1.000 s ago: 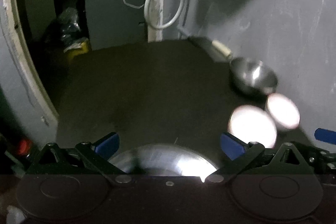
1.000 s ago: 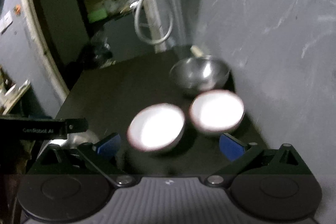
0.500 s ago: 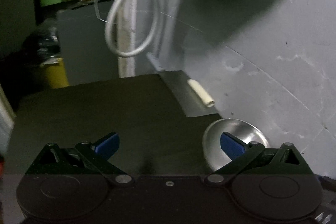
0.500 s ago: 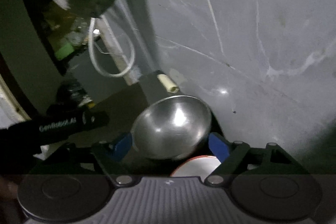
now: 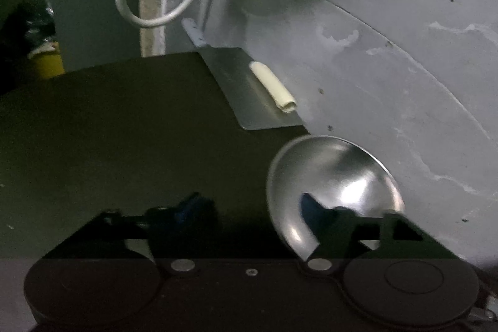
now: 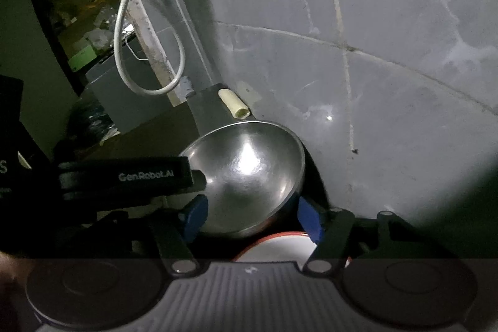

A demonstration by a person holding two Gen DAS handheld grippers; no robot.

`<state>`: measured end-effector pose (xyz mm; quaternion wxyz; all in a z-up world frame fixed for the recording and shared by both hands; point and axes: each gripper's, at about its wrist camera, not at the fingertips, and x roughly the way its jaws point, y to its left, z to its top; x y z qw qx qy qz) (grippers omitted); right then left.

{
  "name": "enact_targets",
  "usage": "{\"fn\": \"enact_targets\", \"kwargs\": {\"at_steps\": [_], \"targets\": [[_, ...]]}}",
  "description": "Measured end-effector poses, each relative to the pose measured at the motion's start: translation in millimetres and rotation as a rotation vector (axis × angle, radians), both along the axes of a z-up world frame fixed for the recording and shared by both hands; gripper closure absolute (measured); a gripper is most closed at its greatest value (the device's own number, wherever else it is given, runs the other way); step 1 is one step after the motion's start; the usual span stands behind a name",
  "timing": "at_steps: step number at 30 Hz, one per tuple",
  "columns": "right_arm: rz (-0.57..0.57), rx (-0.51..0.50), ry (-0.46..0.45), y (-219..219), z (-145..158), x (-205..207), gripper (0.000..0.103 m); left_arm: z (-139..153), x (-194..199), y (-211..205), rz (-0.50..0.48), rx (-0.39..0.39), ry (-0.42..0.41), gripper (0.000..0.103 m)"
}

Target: Organize plates and bowls

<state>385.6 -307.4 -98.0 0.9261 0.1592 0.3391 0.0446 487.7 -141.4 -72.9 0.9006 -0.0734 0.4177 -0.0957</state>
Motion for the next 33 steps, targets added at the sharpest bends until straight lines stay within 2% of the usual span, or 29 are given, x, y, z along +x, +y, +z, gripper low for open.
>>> {"fn": "enact_targets", "kwargs": {"at_steps": [1,2,3,4,7,9,12,17,19,25,33], "targets": [[0.004,-0.003,-0.002,-0.3,0.7,-1.2,0.036,-0.9,0.7,-0.5,-0.015,-0.015,0.009,0.065],[0.011,-0.007,-0.005,0.0,-0.4,-0.1,0.038,-1.7,0.5,-0.6,-0.031,-0.026,0.019,0.071],[0.016,-0.007,-0.009,-0.6,-0.6,0.4,0.043,-2.7,0.5,-1.8,-0.045,-0.036,0.025,0.082],[0.023,-0.003,-0.011,-2.4,-0.9,-0.1,0.044,-2.9,-0.6,-2.3,-0.05,-0.03,0.023,0.083],[0.052,0.016,-0.028,-6.5,-1.6,-1.2,0.051,0.8,-9.5,-1.0,-0.066,0.002,-0.022,0.082],[0.077,0.015,-0.055,-7.0,1.4,-5.5,0.054,8.5,-18.9,5.7,-0.066,-0.003,-0.061,0.082],[0.105,0.023,-0.118,-5.1,13.4,-18.7,0.055,26.1,-36.4,15.6,-0.058,-0.019,-0.134,0.082],[0.152,0.014,-0.241,6.8,45.7,-55.5,0.056,64.1,-89.8,28.9,-0.044,0.011,-0.29,0.082],[0.181,0.0,-0.273,13.0,58.3,-74.8,0.058,76.8,-114.6,36.1,-0.032,0.019,-0.326,0.082],[0.252,-0.026,-0.303,32.1,83.6,-142.2,0.063,100.6,-197.4,61.5,0.014,-0.008,-0.358,0.081],[0.333,-0.034,-0.298,67.1,104.3,-239.7,0.065,109.5,-319.0,98.8,0.078,-0.038,-0.358,0.081]]}}
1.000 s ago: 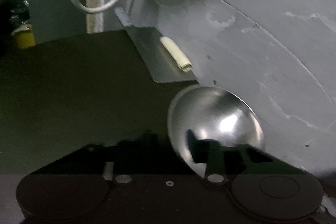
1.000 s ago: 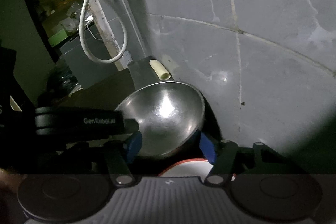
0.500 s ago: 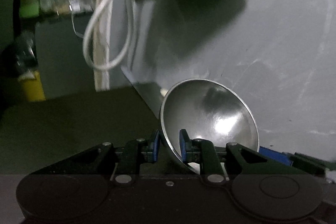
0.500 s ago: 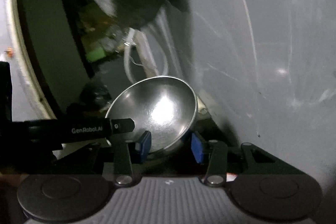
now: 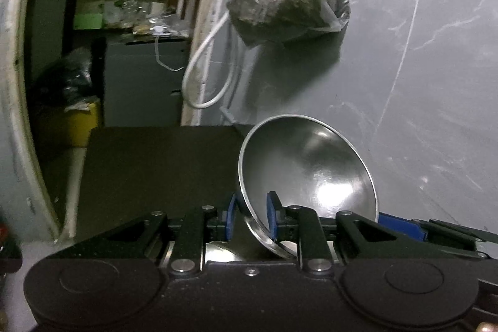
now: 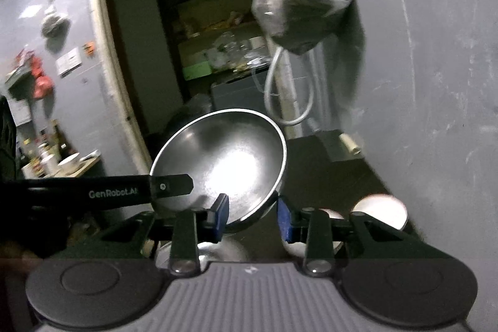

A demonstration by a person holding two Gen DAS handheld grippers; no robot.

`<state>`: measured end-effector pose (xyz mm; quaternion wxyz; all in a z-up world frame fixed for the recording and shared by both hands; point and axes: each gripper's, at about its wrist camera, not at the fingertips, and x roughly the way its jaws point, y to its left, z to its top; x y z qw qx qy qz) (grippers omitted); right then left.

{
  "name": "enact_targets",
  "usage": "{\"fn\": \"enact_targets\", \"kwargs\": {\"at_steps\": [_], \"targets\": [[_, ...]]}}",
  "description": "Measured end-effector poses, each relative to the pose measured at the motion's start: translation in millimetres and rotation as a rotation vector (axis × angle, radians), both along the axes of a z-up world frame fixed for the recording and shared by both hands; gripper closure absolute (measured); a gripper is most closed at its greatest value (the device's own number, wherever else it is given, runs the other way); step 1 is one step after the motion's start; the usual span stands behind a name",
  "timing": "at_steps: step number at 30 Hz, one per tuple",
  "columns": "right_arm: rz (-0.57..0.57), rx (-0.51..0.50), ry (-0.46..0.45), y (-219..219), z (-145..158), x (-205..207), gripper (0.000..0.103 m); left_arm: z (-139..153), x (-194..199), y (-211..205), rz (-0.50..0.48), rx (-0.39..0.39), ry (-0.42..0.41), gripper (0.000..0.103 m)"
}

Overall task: Organize plates and bowls
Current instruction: 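Carry the steel bowl with both grippers over the plate stack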

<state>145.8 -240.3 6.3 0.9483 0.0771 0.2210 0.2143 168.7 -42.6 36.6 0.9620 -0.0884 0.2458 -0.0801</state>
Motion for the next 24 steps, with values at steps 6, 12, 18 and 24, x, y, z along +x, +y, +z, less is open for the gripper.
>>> {"fn": "enact_targets", "kwargs": {"at_steps": [6,12,18,24], "targets": [[0.059,0.021,0.027,15.5,-2.3,-70.1,0.065,-1.1,-79.4,22.7,0.011,0.021,0.011,0.081],[0.121,0.005,0.05,25.4,-2.5,-123.2,0.065,-8.4,-138.6,38.1,0.04,-0.001,0.048,0.081],[0.175,-0.021,0.06,28.6,4.3,-149.4,0.065,-16.0,-169.5,46.3,0.075,-0.054,0.077,0.08],[0.24,-0.045,0.044,29.0,17.5,-148.8,0.065,-12.3,-173.6,47.3,0.123,-0.079,0.071,0.08]]}}
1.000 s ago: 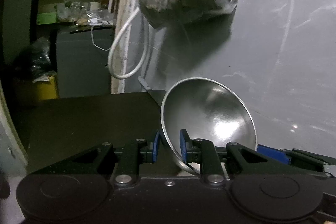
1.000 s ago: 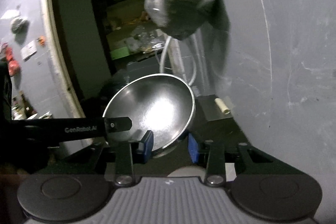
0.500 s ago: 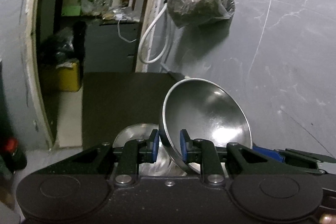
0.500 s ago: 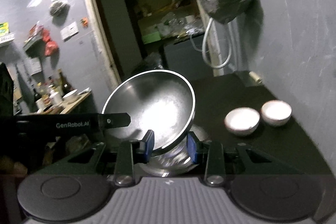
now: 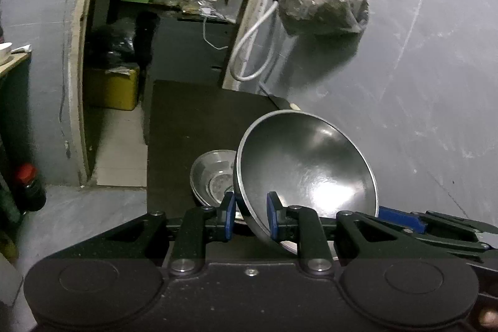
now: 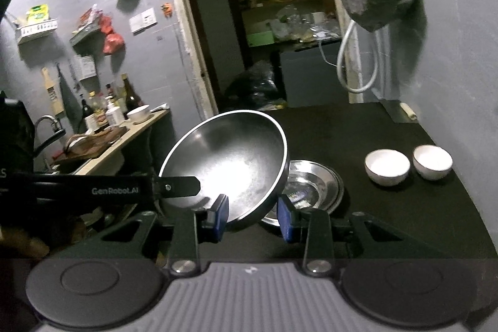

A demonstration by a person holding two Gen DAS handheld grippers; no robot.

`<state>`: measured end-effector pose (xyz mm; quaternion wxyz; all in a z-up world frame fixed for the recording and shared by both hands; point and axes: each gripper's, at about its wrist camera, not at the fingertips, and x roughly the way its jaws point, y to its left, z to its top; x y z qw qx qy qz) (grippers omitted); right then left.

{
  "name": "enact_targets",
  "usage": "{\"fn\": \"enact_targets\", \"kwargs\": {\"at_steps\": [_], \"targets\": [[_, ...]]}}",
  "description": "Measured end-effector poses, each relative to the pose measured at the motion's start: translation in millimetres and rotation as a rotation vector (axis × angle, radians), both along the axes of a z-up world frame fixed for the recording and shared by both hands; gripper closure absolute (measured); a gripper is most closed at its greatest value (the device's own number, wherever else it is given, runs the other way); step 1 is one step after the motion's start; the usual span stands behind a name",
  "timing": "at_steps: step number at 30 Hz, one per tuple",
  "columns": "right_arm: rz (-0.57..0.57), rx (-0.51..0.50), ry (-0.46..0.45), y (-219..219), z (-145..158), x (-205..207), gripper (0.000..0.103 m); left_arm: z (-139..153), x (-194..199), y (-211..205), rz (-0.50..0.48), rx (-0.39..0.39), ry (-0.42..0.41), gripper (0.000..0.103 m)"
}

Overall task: Organize plates and bowls
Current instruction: 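Carry the steel bowl with both grippers over the plate stack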

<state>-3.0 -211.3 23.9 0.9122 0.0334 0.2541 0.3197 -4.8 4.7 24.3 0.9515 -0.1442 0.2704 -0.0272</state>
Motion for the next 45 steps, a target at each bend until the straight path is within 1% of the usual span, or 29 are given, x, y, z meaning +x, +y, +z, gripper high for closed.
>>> {"fn": "enact_targets", "kwargs": {"at_steps": [5,8,15,20,26,30,32,35,38,42,45], "targets": [[0.069,-0.014,-0.005,-2.5,11.7,16.8,0.065,7.2,9.9,-3.2,0.054,-0.019,0.005,0.081],[0.106,-0.019,-0.023,-7.6,18.0,27.6,0.065,11.7,14.5,-8.2,0.078,-0.013,-0.008,0.081],[0.151,-0.006,-0.011,-20.8,16.0,45.8,0.065,12.7,27.5,-23.8,0.114,0.001,-0.003,0.081],[0.165,0.004,0.034,-30.0,6.9,56.1,0.065,8.2,32.0,-33.5,0.124,0.015,0.043,0.081],[0.176,0.003,0.087,-32.5,-4.9,60.0,0.065,7.4,35.4,-37.8,0.106,0.064,0.108,0.081],[0.17,-0.005,0.11,-30.3,-9.6,62.5,0.065,5.5,36.5,-34.7,0.076,0.081,0.128,0.081],[0.166,-0.01,0.127,-28.4,-11.4,65.1,0.065,4.5,39.1,-30.5,0.058,0.078,0.146,0.08],[0.164,-0.023,0.13,-22.2,-13.6,65.9,0.065,-0.4,42.7,-23.3,0.037,0.074,0.163,0.08],[0.163,-0.04,0.145,-14.6,-17.2,69.9,0.065,-8.5,47.6,-15.4,0.026,0.054,0.191,0.08],[0.177,-0.075,0.19,-3.7,-23.8,75.0,0.064,-22.0,51.0,-5.5,-0.001,0.034,0.232,0.08],[0.189,-0.108,0.213,4.2,-29.8,73.4,0.064,-32.5,50.7,1.9,-0.011,0.016,0.274,0.08]]}}
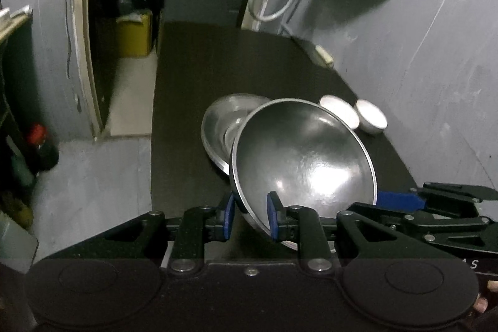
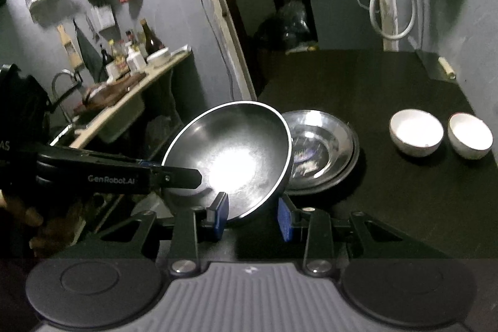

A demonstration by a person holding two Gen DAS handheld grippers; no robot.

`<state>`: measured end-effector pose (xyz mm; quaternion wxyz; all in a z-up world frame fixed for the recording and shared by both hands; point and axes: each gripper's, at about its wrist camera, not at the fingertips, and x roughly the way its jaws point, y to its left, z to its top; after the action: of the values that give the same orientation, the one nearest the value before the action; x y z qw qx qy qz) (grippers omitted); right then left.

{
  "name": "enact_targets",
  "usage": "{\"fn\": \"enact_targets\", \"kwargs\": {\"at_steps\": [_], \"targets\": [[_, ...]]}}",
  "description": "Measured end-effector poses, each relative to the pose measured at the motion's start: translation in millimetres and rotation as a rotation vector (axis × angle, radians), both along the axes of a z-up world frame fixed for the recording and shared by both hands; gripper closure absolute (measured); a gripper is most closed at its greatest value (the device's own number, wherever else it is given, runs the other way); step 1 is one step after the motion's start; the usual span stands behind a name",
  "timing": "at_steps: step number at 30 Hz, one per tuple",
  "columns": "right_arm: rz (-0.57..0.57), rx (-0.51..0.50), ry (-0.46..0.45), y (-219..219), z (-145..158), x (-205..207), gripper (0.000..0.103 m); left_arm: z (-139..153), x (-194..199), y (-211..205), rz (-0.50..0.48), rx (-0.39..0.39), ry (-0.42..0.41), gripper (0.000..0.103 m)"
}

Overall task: Organize plates and bowls
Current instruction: 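Carry the steel bowl with both grippers over the plate stack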

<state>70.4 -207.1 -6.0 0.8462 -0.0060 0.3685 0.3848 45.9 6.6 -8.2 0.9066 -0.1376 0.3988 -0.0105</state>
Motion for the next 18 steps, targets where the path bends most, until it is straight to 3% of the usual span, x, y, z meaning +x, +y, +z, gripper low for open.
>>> {"fn": "enact_targets", "kwargs": {"at_steps": [7,18], "targets": [[0.044,-0.067,0.068,16.0,-15.1,-5.6,0.063,-21.3,-9.0,14.1,-0.01,-0.056,0.1,0.081],[0.103,-0.145,0.179,40.1,-36.7,2.8,0.062,-35.3,-6.3,27.9,0.0,-0.03,0.225,0.08]]}}
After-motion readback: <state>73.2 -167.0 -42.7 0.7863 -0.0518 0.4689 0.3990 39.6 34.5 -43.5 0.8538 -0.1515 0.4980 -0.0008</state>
